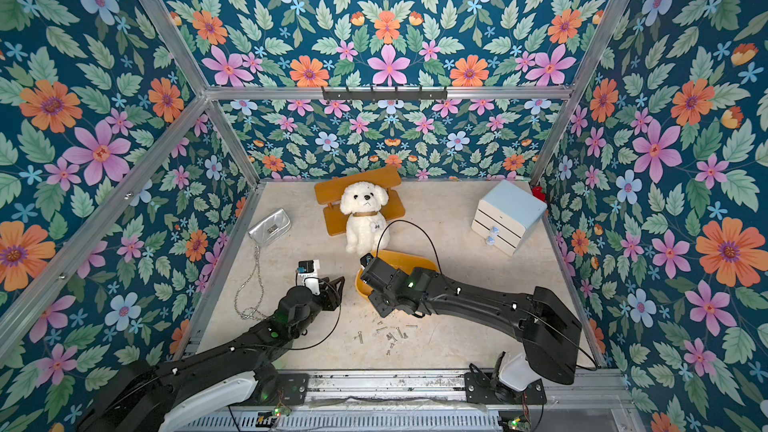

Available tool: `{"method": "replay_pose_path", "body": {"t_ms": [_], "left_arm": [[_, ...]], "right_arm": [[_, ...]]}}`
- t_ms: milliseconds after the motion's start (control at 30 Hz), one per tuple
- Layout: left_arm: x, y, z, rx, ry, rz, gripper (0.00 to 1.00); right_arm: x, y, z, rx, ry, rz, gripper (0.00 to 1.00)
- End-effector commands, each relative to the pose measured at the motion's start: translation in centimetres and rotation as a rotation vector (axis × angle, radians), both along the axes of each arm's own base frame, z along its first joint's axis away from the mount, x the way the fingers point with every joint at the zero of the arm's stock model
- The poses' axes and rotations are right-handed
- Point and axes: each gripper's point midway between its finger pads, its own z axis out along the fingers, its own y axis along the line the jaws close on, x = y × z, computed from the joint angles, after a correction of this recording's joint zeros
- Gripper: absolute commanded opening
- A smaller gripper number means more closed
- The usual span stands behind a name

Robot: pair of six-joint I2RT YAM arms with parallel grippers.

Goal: Put the screws on the desktop into the storage box
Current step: Pick up the screw from the center of the board.

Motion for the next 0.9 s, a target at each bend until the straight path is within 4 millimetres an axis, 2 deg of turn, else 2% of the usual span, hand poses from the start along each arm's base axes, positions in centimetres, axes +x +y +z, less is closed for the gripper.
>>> {"method": "replay_pose_path", "body": {"t_ms": [0,100,167,200,300,500,733,867], "left_arm": [[-0.1,-1.5,1.4,-0.037,-0.028,-0.083,0.60],[0.1,-0.9,1.2,-0.017,-0.030,-0.063,0.62],[0.2,-0.5,1.1,-0.025,-0.034,-0.053,0.62],[0.2,-0.4,1.1,-0.033,-0.036,-0.052,0.62],[0.2,-0.2,0.7,-0.025,-0.028,-0.052,0.62],[0.3,1.2,0.2,-0.028,-0.027,-0.019,0.63],[0.2,1.4,-0.1,-0.026,-0.022,-0.020,0.63],[0.2,1.0,0.0,-0.030,-0.020,-0.035,0.63]], "right_arm": [[-1.9,1.7,-0.4,0.068,0.069,-0.035,0.26],[-3.7,3.7,-2.5,0.090,0.130,-0.010,0.26],[-4.1,4.1,-3.6,0.049,0.115,-0.019,0.31],[-4.1,4.1,-5.5,-0.002,0.125,-0.029,0.33],[-4.6,4.7,-7.5,-0.047,0.136,-0.030,0.34],[-5.8,5.4,-8.3,-0.067,0.140,-0.024,0.33],[-6.1,4.8,-9.9,-0.127,0.147,-0.044,0.31],[-6.1,4.6,-9.9,-0.145,0.138,-0.047,0.30]]}}
